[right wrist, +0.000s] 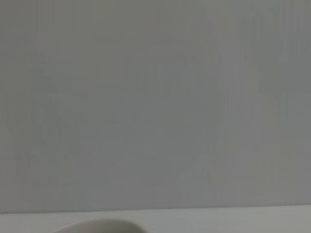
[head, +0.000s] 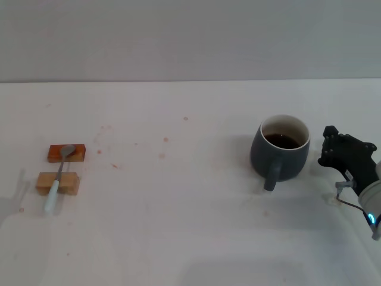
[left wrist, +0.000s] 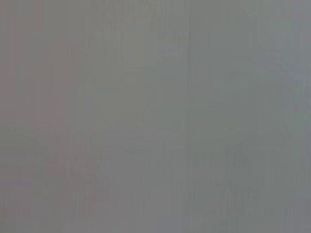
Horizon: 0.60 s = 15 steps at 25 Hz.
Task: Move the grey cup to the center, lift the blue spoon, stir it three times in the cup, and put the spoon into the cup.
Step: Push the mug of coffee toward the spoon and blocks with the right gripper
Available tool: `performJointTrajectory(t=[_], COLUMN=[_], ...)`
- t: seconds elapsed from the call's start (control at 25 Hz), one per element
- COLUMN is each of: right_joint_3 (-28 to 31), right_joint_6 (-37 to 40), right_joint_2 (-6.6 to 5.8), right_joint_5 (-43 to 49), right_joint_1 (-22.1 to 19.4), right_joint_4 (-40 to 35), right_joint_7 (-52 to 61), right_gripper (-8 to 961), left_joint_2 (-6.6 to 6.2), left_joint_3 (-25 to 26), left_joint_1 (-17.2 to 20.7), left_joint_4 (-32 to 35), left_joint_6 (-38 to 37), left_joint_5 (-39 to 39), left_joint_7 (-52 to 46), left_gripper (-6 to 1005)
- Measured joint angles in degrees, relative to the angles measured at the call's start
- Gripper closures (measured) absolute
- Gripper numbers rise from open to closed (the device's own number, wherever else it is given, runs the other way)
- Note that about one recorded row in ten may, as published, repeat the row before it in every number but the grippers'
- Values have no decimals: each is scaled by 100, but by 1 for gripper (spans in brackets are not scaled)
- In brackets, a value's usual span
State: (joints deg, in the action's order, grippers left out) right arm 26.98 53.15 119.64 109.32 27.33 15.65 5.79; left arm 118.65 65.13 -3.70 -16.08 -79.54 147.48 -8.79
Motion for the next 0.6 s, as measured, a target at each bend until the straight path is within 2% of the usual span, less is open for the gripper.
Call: performJointTrajectory(t=[0.16, 0.6], right_joint_3=[-13, -141], right_joint_6=[-270, -323], right_joint_2=[0, 5], right_joint_5=[0, 52], right_joint_1=[120, 139], right_joint_4=[43, 313], right_joint_7=[-1, -2], right_gripper=[954, 954], left_joint_2=[-1, 0], left_joint_3=[-1, -6], left_joint_1=[-16, -25], left_joint_4=[10, 15], left_joint_6=[0, 0], left_joint_5=[0, 1], left_joint_7=[0, 9], left_gripper=[166, 165])
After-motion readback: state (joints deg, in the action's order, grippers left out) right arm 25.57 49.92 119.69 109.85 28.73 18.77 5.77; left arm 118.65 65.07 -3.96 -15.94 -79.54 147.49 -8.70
